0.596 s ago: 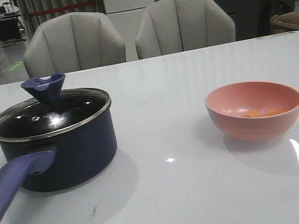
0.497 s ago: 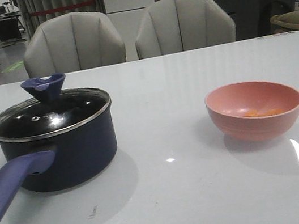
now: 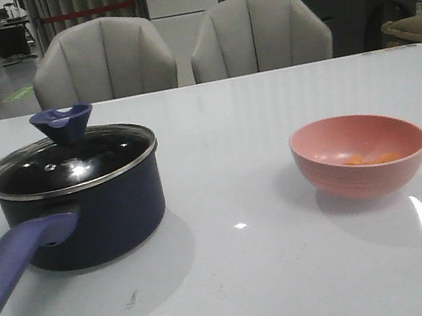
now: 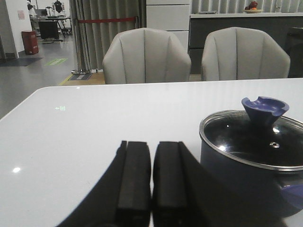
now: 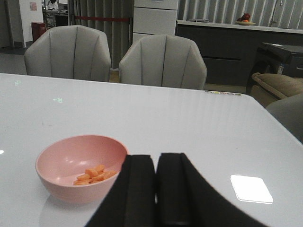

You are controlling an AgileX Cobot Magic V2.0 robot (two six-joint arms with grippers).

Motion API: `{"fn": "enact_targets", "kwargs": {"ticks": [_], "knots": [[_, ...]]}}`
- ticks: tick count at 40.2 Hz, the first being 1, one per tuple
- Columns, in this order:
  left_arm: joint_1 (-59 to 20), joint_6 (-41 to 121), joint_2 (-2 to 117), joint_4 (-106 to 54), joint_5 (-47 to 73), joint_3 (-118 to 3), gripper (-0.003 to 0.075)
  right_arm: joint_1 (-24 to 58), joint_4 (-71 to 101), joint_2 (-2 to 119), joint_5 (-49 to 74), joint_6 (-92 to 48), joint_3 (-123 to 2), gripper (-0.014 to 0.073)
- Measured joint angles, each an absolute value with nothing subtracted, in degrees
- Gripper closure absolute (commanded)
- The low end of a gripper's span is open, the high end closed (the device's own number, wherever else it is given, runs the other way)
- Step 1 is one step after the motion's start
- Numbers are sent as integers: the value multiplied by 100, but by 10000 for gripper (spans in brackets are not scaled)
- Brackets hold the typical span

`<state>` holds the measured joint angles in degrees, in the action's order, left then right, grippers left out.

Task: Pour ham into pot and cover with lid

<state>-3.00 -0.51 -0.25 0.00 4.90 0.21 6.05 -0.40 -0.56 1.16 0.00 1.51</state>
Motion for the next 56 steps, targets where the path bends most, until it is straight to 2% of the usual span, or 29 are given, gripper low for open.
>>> {"fn": "enact_targets", "kwargs": {"ticks": [12,20,23,30,37,52,56], "knots": [[-300,-51,-25,-42,300,21,607,605,-40,-56,116,0,151,447],[-300,-51,-25,-89,-1098,21,607,605,-40,-56,116,0,151,447],[-300,-51,-25,-135,-1288,-47,607,605,-40,-56,116,0,151,447],[-300,-51,121,-157,-461,-950,607,605,-40,-56,116,0,151,447],[-300,-51,918,-157,849,-1899,607,605,-40,-56,116,0,151,447],[-300,-51,1489,-261,1556,-2081,604,605,-40,-56,116,0,151,447],[-300,-51,1497,-261,1694,-2081,542,605,-40,-56,116,0,151,447]]}}
